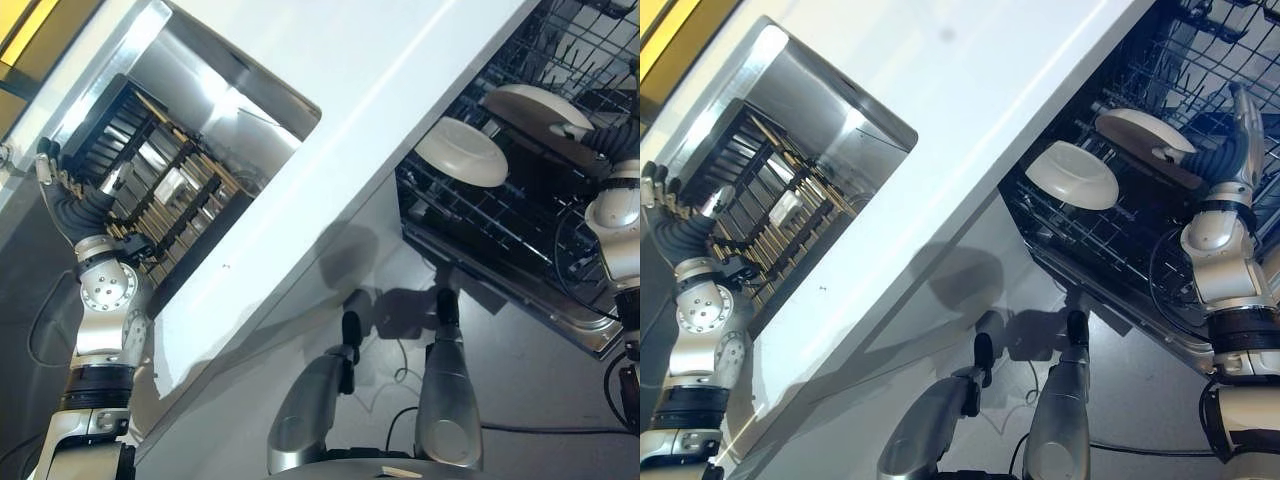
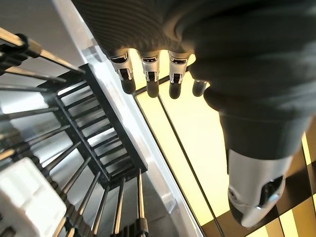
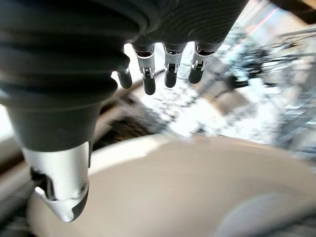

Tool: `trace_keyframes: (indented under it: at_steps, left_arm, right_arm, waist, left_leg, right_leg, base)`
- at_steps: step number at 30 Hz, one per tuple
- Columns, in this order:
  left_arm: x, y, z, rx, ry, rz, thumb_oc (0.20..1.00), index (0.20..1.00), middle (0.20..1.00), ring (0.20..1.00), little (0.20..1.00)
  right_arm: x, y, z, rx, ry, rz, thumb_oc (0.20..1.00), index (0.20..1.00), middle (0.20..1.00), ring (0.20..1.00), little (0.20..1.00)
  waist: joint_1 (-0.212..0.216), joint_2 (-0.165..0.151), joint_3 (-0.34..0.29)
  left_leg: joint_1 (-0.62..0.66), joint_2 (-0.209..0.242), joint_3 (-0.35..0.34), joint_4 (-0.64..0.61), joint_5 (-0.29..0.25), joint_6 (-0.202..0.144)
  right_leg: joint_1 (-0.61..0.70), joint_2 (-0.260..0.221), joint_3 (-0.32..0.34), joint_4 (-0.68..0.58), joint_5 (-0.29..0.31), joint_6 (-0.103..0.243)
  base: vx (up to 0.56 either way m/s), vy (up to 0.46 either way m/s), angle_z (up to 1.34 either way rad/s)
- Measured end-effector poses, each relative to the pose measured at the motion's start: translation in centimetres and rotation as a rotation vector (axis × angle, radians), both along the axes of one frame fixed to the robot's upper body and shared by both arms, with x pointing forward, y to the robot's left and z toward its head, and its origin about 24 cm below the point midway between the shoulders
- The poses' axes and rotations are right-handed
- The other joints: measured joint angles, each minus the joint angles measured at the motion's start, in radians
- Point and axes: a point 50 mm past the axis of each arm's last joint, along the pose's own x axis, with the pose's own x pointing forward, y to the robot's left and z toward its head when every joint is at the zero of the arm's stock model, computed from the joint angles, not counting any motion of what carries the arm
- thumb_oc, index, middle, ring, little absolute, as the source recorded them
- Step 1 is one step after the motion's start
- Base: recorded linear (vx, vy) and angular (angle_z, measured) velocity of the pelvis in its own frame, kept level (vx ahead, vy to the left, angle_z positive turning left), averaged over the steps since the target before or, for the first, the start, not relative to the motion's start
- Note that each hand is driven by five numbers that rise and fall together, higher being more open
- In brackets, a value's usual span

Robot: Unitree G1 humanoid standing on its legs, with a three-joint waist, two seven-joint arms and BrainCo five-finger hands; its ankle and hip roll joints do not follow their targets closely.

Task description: Pick up plates and place into dishwasher.

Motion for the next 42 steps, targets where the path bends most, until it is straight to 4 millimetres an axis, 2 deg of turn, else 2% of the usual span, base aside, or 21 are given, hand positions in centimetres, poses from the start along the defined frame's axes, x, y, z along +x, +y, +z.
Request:
trace_keyframes:
  at_steps: [4, 8, 11, 13, 17, 27, 34, 42]
  left_arm:
    - [-0.4, 0.0, -1.1, -0.027, 0.026, 0.007, 1.0, 1.0, 1.0, 1.0, 1.0]
    - [-0.7, -0.1, -2.1, -0.05, 0.046, 0.001, 1.0, 1.0, 1.0, 1.0, 1.0]
    - [-1.0, -0.1, -2.6, -0.067, 0.057, 0.004, 1.0, 1.0, 1.0, 1.0, 1.0]
    - [-1.3, 0.2, -3.0, -0.069, 0.069, 0.009, 1.0, 1.0, 1.0, 1.0, 1.0]
    - [-1.5, -0.1, -3.7, -0.093, 0.078, 0.01, 1.0, 1.0, 1.0, 1.0, 1.0]
    - [-2.1, -0.4, -5.2, -0.126, 0.114, 0.006, 1.0, 1.0, 1.0, 1.0, 1.0]
    - [-2.0, -0.5, -5.5, -0.131, 0.125, 0.007, 1.0, 1.0, 1.0, 1.0, 1.0]
    - [-0.7, -2.3, -5.7, -0.125, 0.133, -0.059, 1.0, 1.0, 1.0, 1.0, 1.0]
  right_arm:
    - [-0.9, 0.5, 1.3, -0.012, -0.067, 0.045, 1.0, 1.0, 1.0, 1.0, 1.0]
    - [-2.0, 0.6, 1.5, 0.032, -0.139, 0.066, 1.0, 1.0, 1.0, 1.0, 1.0]
    - [-2.4, 0.7, 0.4, 0.098, -0.173, 0.056, 1.0, 1.0, 1.0, 1.0, 1.0]
    - [-2.5, 0.7, -1.0, 0.155, -0.178, 0.031, 1.0, 1.0, 1.0, 1.0, 1.0]
    - [-3.4, -0.3, -3.2, 0.245, -0.207, -0.06, 1.0, 1.0, 1.0, 1.0, 1.0]
    - [-4.6, -0.8, -6.4, 0.362, -0.2, -0.142, 1.0, 1.0, 1.0, 1.0, 1.0]
    - [-4.4, -0.2, -8.3, 0.456, -0.161, -0.132, 1.0, 1.0, 1.0, 1.0, 1.0]
    - [-3.1, 1.9, -11.2, 0.461, -0.007, -0.061, 1.0, 1.0, 1.0, 1.0, 1.0]
  waist:
    - [-0.002, 0.003, -0.002]
    - [-0.003, 0.012, -0.008]
    - [-0.018, 0.02, -0.014]
    - [-0.025, 0.022, -0.016]
    - [-0.03, 0.045, -0.033]
    - [-0.082, 0.059, -0.043]
    - [-0.109, 0.08, -0.059]
    - [-0.115, 0.105, -0.077]
  left_leg:
    - [0.029, 0.001, 0.0, -0.015, 0.0, 0.0]
    - [0.055, 0.007, -0.001, -0.031, 0.0, -0.001]
    - [0.069, 0.012, 0.0, -0.032, -0.001, -0.003]
    - [0.086, 0.016, 0.0, -0.036, -0.004, -0.006]
    - [0.098, 0.021, 0.004, -0.048, -0.004, -0.007]
    - [0.142, 0.03, 0.046, -0.08, -0.004, -0.007]
    - [0.144, 0.031, 0.082, -0.089, -0.008, -0.011]
    - [0.147, 0.026, 0.117, -0.114, -0.005, -0.007]
  right_leg:
    - [0.021, 0.0, -0.001, 0.0, -0.007, 0.0]
    - [0.041, 0.004, -0.005, 0.0, -0.015, -0.002]
    - [0.054, 0.009, -0.009, 0.003, -0.022, -0.005]
    - [0.07, 0.013, -0.012, 0.003, -0.027, -0.007]
    - [0.073, 0.019, -0.007, 0.001, -0.029, -0.009]
    - [0.072, 0.027, 0.009, 0.001, -0.032, -0.01]
    - [0.046, 0.034, 0.034, 0.004, -0.023, -0.013]
    - [0.012, 0.033, 0.059, 0.009, -0.021, -0.007]
  base:
    - [0.06, -0.011, 0.0]
    - [0.02, -0.045, 0.01]
    - [0.01, -0.003, 0.0]
    - [0.0, 0.0, 0.0]
    - [-0.01, 0.001, -0.06]
    - [-0.05, -0.002, -0.13]
    - [-0.06, 0.055, -0.18]
    - [-0.06, 0.051, -0.14]
